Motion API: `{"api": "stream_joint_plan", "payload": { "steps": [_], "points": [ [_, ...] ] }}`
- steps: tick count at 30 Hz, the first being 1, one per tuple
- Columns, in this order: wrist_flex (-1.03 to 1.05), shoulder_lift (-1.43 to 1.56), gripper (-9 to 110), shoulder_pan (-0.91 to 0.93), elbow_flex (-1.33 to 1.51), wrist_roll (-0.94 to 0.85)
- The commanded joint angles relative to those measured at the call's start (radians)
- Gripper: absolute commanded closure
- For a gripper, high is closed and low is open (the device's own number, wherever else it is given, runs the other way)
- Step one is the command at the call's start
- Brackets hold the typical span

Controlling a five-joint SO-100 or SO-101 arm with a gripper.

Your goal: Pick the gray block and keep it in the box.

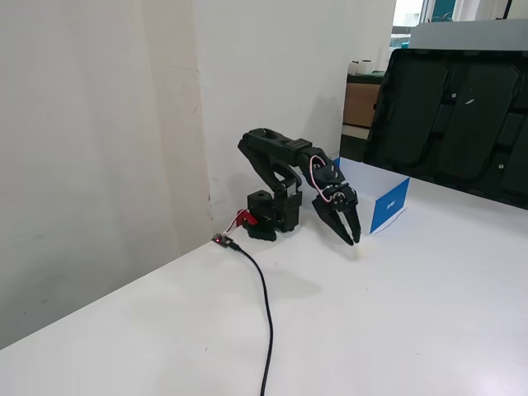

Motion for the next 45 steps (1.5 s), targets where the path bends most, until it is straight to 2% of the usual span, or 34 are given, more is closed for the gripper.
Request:
{"api": "stream_joint_plan", "payload": {
  "steps": [1,7,14,23,45],
  "points": [
    [-0.029,0.178,101,0.005,0.072,0.008],
    [0.006,0.5,101,0.014,0.279,0.008],
    [0.232,0.896,101,-0.017,0.43,0.008],
    [0.364,0.91,101,-0.005,0.405,0.011],
    [0.371,0.91,101,0.014,0.403,0.012]
  ]
}}
